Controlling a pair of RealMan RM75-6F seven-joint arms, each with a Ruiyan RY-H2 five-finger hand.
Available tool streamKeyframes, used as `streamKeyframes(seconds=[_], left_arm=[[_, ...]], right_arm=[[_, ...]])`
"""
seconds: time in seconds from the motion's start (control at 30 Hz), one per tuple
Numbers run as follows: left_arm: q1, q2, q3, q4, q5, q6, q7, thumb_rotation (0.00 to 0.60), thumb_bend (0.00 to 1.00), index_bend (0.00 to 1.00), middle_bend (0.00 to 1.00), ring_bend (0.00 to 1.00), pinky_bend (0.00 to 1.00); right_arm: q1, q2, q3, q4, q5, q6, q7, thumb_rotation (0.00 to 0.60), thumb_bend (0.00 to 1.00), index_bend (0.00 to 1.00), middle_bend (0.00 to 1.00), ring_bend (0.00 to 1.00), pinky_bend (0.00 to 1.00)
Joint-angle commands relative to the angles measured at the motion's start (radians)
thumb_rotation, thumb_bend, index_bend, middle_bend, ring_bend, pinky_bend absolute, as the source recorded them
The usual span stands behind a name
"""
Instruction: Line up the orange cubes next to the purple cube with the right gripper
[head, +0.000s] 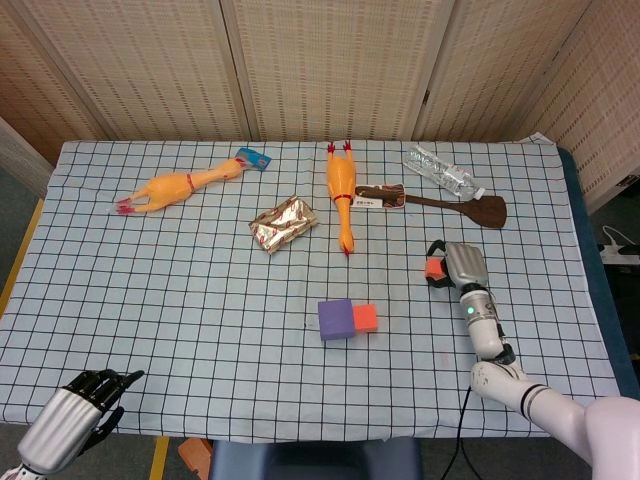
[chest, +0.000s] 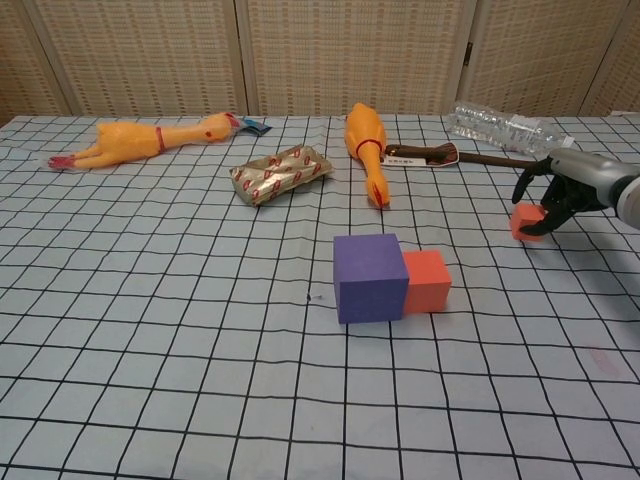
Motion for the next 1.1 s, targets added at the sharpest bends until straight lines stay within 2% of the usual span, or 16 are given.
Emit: streamKeyframes(seconds=[0.03,0.37,0.7,0.83,0.97,1.1], left_arm=[[0.000,0.000,0.000,0.000,0.000,0.000,0.001,0.600,0.45,0.21,0.38,0.32,0.43],[0.000,0.000,0.001,-0.001,0.001,-0.001,0.003,0.600,0.45,0.21,0.38,0.32,0.43],[-0.001,-0.001,0.001,-0.002,0.000,-0.005,0.006,0.600,0.45,0.21,0.38,0.32,0.43],[-0.001,-0.001,0.001,-0.002,0.000,-0.006,0.006,0.600,0.45,0.20,0.38,0.32,0.43],[-0.001,-0.001,0.002,-0.002,0.002,-0.005,0.006,0.600,0.45,0.21,0.38,0.32,0.43],[-0.001,-0.001,0.003,-0.002,0.003,-0.004,0.006,0.600,0.45,0.21,0.38,0.32,0.43]], right_arm=[[-0.001,-0.002,0.000,0.003,-0.003,0.001,0.002,0.600,0.12,0.42,0.93,0.88,0.97],[-0.009,-0.003,0.004,-0.001,-0.018,0.019,0.007,0.600,0.12,0.48,0.93,0.88,0.97],[-0.019,0.003,0.009,-0.024,-0.026,0.036,0.009,0.600,0.12,0.49,0.93,0.88,0.97],[-0.036,0.035,0.004,-0.097,-0.057,0.060,0.028,0.600,0.12,0.49,0.93,0.88,0.97],[-0.060,0.097,-0.006,-0.224,-0.087,0.076,0.044,0.600,0.12,0.49,0.93,0.88,0.97],[-0.075,0.172,-0.027,-0.354,-0.107,0.046,0.061,0.600,0.12,0.49,0.93,0.88,0.97]])
